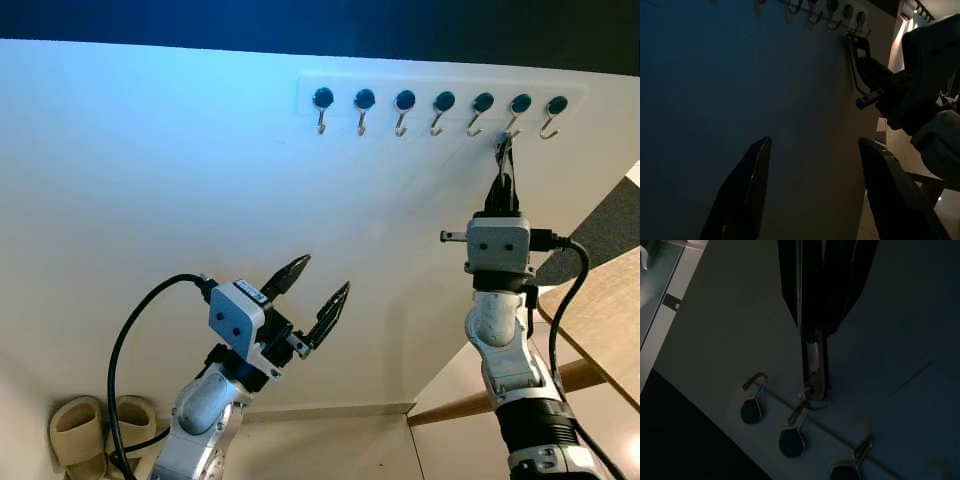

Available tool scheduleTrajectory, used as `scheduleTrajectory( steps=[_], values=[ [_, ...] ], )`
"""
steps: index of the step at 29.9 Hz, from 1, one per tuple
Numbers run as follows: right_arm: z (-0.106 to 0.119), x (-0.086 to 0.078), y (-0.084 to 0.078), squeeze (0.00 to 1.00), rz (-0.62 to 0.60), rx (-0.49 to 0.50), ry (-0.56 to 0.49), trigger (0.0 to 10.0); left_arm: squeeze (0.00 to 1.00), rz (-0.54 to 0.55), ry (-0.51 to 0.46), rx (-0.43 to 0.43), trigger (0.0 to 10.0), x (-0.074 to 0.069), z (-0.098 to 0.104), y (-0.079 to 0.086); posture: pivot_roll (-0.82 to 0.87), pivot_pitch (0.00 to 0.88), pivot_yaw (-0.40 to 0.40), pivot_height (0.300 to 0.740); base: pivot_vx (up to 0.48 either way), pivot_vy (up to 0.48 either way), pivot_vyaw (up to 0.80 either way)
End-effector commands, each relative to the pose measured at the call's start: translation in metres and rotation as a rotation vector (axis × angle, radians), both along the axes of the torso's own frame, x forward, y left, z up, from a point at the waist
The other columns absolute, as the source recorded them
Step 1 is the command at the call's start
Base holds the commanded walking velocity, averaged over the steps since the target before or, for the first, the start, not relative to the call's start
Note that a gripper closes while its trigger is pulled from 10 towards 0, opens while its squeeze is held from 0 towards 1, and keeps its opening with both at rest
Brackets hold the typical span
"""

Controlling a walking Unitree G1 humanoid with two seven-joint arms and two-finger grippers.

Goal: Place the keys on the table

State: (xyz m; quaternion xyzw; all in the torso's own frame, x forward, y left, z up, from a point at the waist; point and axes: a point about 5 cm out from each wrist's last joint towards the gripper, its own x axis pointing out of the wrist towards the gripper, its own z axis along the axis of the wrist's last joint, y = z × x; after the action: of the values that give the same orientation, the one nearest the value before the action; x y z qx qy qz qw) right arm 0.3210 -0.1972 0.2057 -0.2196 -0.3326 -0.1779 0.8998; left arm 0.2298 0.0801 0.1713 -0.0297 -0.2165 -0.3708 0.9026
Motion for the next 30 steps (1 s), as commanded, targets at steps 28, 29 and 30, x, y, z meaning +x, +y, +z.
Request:
scheduleTrajectory(
  steps=[28, 29, 30],
  values=[
    [0.034, -0.002, 0.013, 0.00, 0.054, 0.019, -0.112, 0.0, 0.00, -0.045, -0.012, 0.045, 10.0, -0.004, 0.001, -0.005, 0.07, 0.109, -0.073, 0.740, 0.000, 0.000, 0.00],
    [0.031, -0.002, 0.015, 0.00, 0.061, 0.022, -0.101, 0.0, 0.00, -0.047, -0.011, 0.047, 10.0, -0.005, 0.000, -0.006, 0.07, 0.109, -0.073, 0.740, 0.000, 0.000, 0.00],
    [0.025, -0.004, 0.017, 0.00, 0.070, 0.028, -0.085, 0.0, 0.00, -0.049, -0.011, 0.050, 10.0, -0.005, 0.000, -0.006, 0.07, 0.111, -0.073, 0.740, 0.000, 0.000, 0.00]
  ],
)
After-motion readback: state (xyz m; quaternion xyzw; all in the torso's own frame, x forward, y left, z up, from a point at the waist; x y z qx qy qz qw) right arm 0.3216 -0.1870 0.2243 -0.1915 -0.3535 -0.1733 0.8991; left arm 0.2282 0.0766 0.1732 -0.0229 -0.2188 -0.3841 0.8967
